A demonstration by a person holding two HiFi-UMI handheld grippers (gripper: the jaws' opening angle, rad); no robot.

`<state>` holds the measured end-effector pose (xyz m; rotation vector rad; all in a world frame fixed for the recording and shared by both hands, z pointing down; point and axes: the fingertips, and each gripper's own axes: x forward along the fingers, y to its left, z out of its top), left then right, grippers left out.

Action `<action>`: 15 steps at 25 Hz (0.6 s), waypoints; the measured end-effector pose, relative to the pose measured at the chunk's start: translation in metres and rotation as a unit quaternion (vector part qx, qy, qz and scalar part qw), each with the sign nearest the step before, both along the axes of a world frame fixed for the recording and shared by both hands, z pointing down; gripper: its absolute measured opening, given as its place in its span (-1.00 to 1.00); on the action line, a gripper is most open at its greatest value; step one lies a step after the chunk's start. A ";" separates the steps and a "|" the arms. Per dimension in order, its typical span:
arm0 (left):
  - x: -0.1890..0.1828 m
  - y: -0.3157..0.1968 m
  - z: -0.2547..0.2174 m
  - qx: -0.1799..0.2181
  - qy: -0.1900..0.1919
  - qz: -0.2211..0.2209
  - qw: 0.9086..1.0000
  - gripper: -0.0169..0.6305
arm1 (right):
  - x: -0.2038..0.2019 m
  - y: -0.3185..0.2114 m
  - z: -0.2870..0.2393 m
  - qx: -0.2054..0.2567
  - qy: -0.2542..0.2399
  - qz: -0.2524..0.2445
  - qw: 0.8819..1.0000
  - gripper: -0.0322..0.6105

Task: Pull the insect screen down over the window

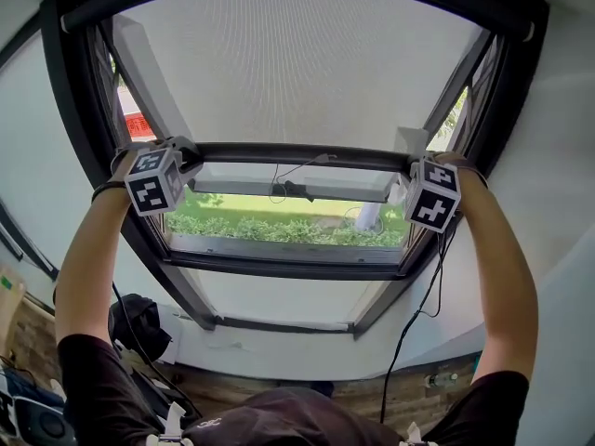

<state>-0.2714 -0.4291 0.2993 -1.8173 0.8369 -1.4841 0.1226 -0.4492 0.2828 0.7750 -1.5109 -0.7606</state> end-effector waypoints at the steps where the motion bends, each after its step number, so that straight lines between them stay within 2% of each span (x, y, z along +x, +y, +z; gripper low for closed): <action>1: 0.000 0.001 0.009 -0.007 0.003 0.000 1.000 -0.89 | 0.000 0.001 0.010 -0.008 0.000 0.001 1.000 -0.82; 5: 0.000 0.004 0.053 -0.036 0.001 -0.004 0.999 -0.89 | 0.000 0.003 0.054 -0.046 0.004 0.000 0.999 -0.82; 10: 0.001 0.003 0.081 -0.035 -0.001 -0.012 0.999 -0.89 | 0.001 0.003 0.084 -0.044 -0.008 0.000 0.999 -0.82; 15: 0.001 0.005 0.127 -0.068 -0.019 -0.014 0.997 -0.89 | 0.001 0.005 0.140 -0.096 -0.006 0.006 0.995 -0.82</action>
